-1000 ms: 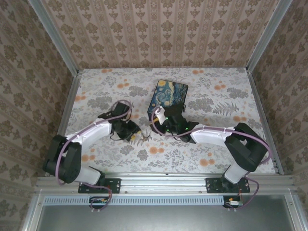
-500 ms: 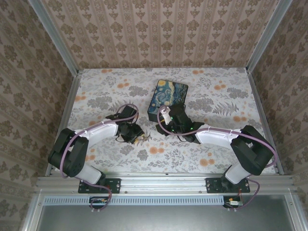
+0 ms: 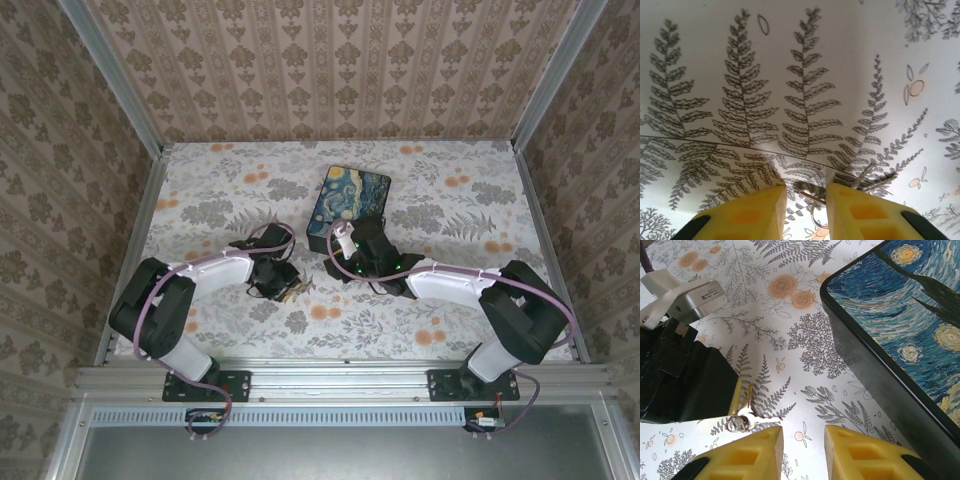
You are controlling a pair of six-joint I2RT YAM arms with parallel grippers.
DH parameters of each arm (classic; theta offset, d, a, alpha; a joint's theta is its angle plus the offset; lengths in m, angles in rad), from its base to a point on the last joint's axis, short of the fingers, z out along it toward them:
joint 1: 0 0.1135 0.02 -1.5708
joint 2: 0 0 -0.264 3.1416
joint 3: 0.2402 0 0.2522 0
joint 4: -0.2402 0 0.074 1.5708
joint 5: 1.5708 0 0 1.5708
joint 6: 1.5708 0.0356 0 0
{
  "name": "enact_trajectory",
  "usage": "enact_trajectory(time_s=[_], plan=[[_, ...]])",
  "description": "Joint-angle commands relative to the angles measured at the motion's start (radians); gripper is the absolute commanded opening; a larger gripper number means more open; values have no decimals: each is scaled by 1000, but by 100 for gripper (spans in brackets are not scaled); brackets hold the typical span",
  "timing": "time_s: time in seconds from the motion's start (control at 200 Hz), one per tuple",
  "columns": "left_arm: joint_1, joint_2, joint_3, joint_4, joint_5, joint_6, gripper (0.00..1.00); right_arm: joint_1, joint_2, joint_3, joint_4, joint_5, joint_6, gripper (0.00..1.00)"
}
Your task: Unlock the padlock with the key
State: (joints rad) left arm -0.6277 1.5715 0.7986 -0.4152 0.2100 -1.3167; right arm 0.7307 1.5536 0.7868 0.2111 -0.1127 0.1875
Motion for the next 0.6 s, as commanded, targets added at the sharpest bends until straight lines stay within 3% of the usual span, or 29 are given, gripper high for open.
enact_trajectory(time_s=[0.0, 0.595], plan=[[-9, 48, 7, 10, -30, -26, 26, -6, -27, -17, -12, -21, 12, 28], [-38, 150, 41, 18, 12, -77, 18, -6, -39, -46, -13, -36, 16, 28]])
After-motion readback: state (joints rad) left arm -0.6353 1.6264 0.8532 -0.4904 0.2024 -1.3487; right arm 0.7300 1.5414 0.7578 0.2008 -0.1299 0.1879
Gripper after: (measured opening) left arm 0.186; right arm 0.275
